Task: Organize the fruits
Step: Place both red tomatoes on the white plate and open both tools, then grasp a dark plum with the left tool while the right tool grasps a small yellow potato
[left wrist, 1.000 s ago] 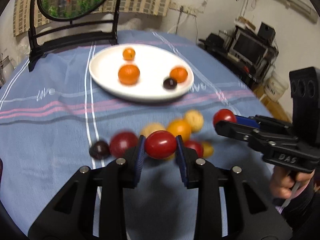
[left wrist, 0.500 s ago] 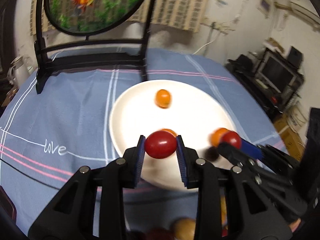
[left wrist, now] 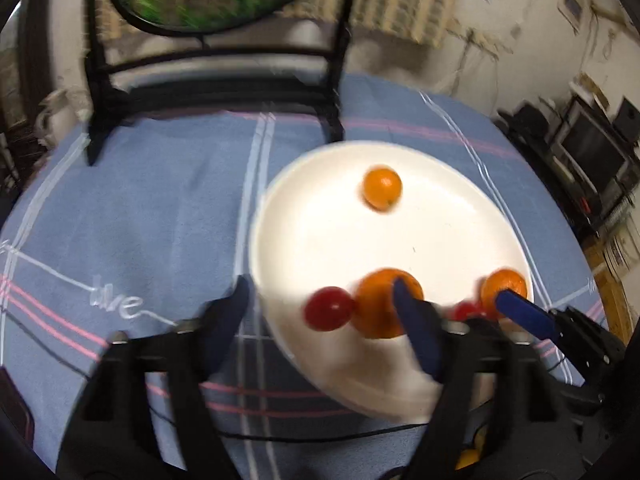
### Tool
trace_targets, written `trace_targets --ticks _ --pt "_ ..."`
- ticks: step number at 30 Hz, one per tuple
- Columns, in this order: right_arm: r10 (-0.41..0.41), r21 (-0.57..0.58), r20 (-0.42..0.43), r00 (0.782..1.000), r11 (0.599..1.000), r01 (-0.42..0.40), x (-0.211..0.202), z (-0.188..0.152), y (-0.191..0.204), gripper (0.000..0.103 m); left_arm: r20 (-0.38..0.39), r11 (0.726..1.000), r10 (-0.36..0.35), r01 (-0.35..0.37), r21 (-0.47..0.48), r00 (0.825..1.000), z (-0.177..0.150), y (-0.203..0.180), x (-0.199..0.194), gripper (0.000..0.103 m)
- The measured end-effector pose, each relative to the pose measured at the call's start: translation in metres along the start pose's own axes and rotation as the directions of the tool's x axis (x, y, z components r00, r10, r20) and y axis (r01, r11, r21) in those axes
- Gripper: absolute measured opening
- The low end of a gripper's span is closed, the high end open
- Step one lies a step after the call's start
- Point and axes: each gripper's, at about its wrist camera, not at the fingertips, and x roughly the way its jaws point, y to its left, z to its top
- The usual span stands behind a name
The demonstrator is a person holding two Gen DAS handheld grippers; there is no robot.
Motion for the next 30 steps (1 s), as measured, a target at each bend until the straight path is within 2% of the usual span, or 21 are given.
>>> trace_targets --ticks 2,5,9,16,20,23,26,30 --pt "-0.001 -0.021 0.03 1.0 1.0 0.002 -0.011 -0.002 0.003 0.055 0.02 1.0 -0.003 0.003 0.0 1.0 0.0 0.0 -0.015 0.088" --pt "0.005 -0.039 0.037 0.999 0.999 -0.003 -0.026 -0.006 0.005 0.055 0.041 1.0 -0.019 0.019 0.006 0.999 -0.007 0.002 -0.038 0.094" --pt "0.048 -0.038 0.008 0.999 0.998 -0.047 -0.043 -0.024 0.006 0.055 0.051 0.999 0.006 -0.008 0.031 0.999 -0.036 0.014 -0.058 0.096" --pt "0.094 -0.178 -0.017 0.995 0.979 -0.096 -0.082 -0.068 0.029 0.055 0.069 0.999 0.041 -0.041 0.001 0.997 -0.077 0.046 -0.081 0.096" --pt "0.087 -0.282 -0.053 0.995 0.954 -0.098 -0.088 -0.093 0.049 0.056 0.047 0.998 0.05 -0.048 -0.044 0.998 -0.087 0.058 -0.081 0.096" --pt "0.062 -0.342 -0.075 0.995 0.936 -0.084 -0.087 -0.103 0.059 0.055 0.047 0.997 0.068 -0.066 -0.043 0.997 -0.092 0.059 -0.081 0.096" --pt "0.057 -0.346 -0.084 0.995 0.935 -0.083 -0.09 -0.107 0.056 0.055 0.054 0.996 0.088 -0.088 -0.011 0.995 -0.096 0.052 -0.083 0.097" --pt "0.036 -0.341 -0.106 0.994 0.937 -0.071 -0.091 -0.111 0.042 0.055 0.041 0.997 0.079 -0.08 0.023 0.996 -0.1 0.046 -0.083 0.097"
